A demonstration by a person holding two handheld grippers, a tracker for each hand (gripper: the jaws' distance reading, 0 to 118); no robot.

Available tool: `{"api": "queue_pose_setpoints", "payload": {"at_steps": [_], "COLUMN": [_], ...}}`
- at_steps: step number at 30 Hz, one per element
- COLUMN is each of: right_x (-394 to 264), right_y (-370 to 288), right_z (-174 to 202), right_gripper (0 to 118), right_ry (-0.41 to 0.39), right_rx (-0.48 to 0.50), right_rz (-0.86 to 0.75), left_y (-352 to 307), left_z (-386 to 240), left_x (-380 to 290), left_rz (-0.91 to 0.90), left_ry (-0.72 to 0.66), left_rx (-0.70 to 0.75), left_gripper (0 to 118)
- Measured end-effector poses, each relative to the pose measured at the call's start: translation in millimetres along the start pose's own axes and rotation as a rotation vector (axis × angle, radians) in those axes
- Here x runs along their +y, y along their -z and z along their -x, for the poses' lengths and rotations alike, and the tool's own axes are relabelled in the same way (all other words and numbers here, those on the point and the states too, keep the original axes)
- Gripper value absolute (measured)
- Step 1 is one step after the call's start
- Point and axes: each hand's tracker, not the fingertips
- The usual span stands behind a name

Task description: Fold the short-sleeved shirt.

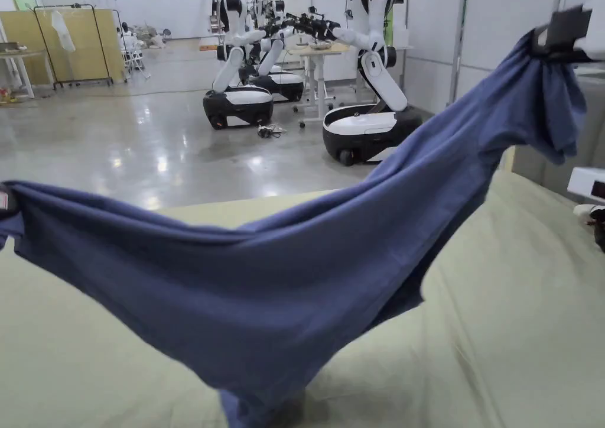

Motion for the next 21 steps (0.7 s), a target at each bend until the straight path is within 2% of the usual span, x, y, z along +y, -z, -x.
{"api": "queue_pose_setpoints", "payload": {"at_steps": [6,10,13,15,18,21], "right_x": [52,77,95,103,101,74], "right_y": [23,46,56,59,62,68], "right_z": [17,21,24,23,17,12], "right_gripper": [6,6,6,6,6,6], "right_ry": [-0.023,-0.048,-0.087,-0.080,-0.045,-0.031], "right_rx": [-0.119,-0.182,-0.234,-0.276,-0.259,-0.211], "right_rz": [-0.098,-0.176,-0.242,-0.293,-0.324,-0.302], "left_y": [61,101,122,132,144,160], "left_z": [-35,-58,-85,-100,-104,-92], "left_x": [68,100,117,121,118,97], "left_rz": [-0.067,-0.153,-0.214,-0.262,-0.267,-0.178], "left_ry": [0.133,0.104,0.166,0.184,0.179,0.192], "left_rx": [0.041,0.032,0.041,0.030,0.022,0.051], "left_gripper": [2,2,2,2,2,2]}}
